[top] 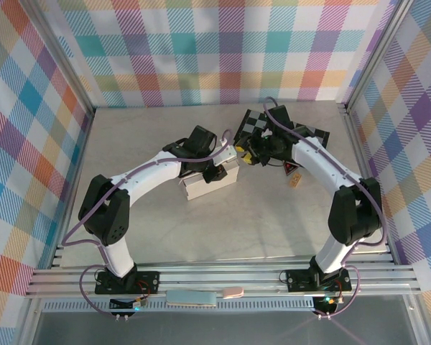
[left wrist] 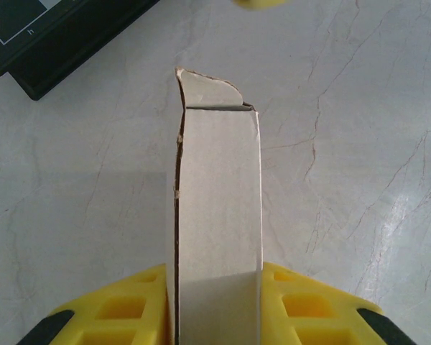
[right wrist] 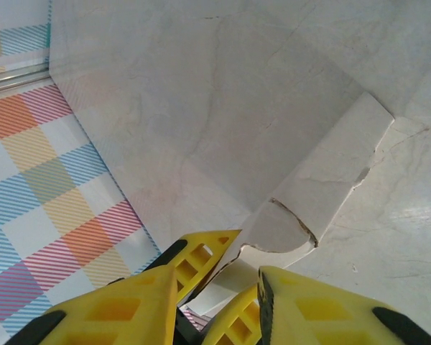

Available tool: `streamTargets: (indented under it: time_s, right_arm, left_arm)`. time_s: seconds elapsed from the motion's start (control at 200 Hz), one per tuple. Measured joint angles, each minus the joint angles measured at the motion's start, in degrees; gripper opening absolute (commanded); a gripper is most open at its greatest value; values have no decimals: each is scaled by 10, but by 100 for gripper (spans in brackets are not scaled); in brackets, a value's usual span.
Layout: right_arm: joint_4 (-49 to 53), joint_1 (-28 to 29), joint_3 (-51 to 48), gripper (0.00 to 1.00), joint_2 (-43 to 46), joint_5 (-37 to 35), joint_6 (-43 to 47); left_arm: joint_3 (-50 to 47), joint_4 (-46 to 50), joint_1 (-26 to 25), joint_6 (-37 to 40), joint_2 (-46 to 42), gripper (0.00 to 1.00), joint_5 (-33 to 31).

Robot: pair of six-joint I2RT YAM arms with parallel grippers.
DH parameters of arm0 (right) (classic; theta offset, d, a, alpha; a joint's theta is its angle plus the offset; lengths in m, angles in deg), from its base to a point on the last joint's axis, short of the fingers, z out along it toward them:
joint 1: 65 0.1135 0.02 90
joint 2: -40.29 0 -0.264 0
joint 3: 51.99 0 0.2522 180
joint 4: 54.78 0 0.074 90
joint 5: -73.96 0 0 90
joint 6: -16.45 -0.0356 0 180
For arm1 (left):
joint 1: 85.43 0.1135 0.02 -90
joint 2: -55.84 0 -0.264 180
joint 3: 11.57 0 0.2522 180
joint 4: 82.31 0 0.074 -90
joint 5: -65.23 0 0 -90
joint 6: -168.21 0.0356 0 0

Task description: Fold the paper box

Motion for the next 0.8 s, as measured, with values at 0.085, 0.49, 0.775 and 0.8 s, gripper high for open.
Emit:
streamTargets:
  time_s: [0.085,0.49,0.775,0.8]
  right_arm:
    - [7,0,6,31,-13,5,-5]
    - [56,0,24,30,-37,9,-5]
    - [58,0,24,29,-38,9,-5]
    - [58,0,24,29,-38,9,-5]
  left_arm:
    - [0,0,0,0,0,27,0]
    - [0,0,0,0,0,27,0]
    - [0,0,0,0,0,27,0]
    - [0,0,0,0,0,26,0]
